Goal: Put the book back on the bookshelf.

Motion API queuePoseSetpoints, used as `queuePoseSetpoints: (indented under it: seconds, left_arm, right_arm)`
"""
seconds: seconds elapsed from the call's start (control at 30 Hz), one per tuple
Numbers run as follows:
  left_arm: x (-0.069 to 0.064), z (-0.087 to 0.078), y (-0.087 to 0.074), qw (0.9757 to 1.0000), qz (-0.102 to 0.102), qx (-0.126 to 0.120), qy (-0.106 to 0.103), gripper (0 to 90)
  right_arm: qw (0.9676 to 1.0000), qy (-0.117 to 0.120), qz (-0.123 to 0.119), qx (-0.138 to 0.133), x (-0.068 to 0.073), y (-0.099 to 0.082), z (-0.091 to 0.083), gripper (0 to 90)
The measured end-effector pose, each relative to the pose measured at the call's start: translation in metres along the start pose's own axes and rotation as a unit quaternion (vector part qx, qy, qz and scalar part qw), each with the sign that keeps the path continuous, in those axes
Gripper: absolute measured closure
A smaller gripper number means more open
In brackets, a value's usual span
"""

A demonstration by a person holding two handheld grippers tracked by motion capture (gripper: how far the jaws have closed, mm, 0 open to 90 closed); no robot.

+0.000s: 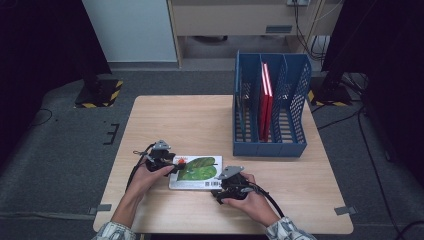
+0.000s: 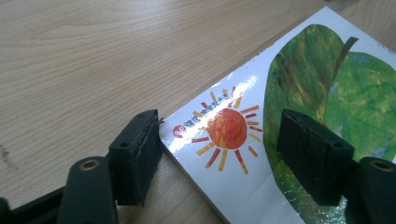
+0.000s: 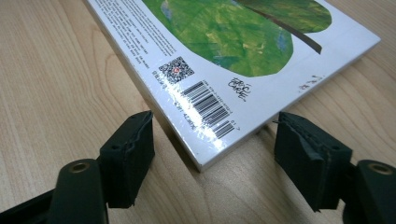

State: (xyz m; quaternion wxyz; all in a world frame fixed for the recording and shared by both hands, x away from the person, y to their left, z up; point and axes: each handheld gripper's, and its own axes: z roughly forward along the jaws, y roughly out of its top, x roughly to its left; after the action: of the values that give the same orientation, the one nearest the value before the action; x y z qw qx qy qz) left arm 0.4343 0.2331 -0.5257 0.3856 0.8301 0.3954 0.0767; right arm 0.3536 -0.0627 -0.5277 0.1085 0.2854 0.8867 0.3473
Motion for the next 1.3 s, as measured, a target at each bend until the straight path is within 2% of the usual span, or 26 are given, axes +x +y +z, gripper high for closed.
queuePoseSetpoints:
  seconds: [0.17,0.4,0.47,0.6,0.7,0.77,0.9,0.93,1.0,1.23,1.3]
  left_arm:
    - [-0.002,-0.002,0.002,1.0,0.005,0.0,0.006,30.5]
    - [-0.004,-0.009,0.005,0.9999,-0.001,-0.009,0.006,29.8]
    - [-0.003,-0.007,0.004,1.0,-0.003,0.001,0.006,29.9]
    - [-0.002,-0.005,0.003,1.0,-0.004,0.001,0.002,29.0]
    - [-0.001,-0.005,0.001,0.9999,-0.002,0.01,0.007,27.4]
    - [0.0,-0.006,-0.003,0.9998,-0.008,0.016,0.01,26.3]
    - [-0.001,-0.008,-0.006,0.9998,-0.009,0.015,0.009,26.2]
    - [-0.001,-0.009,-0.008,0.9998,-0.015,0.01,0.006,26.2]
    - [-0.002,-0.007,-0.007,0.9998,-0.019,0.005,0.0,27.1]
    - [-0.004,-0.008,-0.003,0.9996,-0.022,0.01,0.012,30.6]
    - [-0.003,-0.012,-0.001,0.9995,-0.03,0.0,0.008,30.8]
  right_arm:
    - [1.0,-0.003,0.004,0.0,0.0,0.0,-0.001,31.3]
    - [0.9999,-0.008,0.009,-0.002,0.001,0.0,0.0,31.2]
    - [1.0,-0.007,0.006,-0.003,0.001,0.0,0.0,31.3]
    - [0.9999,-0.007,0.007,-0.005,0.002,0.0,0.001,31.3]
    - [0.9999,-0.006,0.006,-0.005,0.002,0.0,0.001,31.3]
    - [0.9999,-0.007,0.006,-0.006,0.002,0.0,0.001,31.3]
    - [0.9999,-0.005,0.007,-0.006,0.002,0.0,0.001,31.4]
    - [0.9999,-0.005,0.006,-0.007,0.002,0.0,0.001,31.3]
    - [1.0,-0.002,0.006,-0.006,0.003,0.0,0.001,30.9]
    - [1.0,0.0,0.005,-0.002,0.004,0.001,0.001,27.5]
    - [1.0,-0.004,0.007,-0.002,0.005,0.001,0.002,26.7]
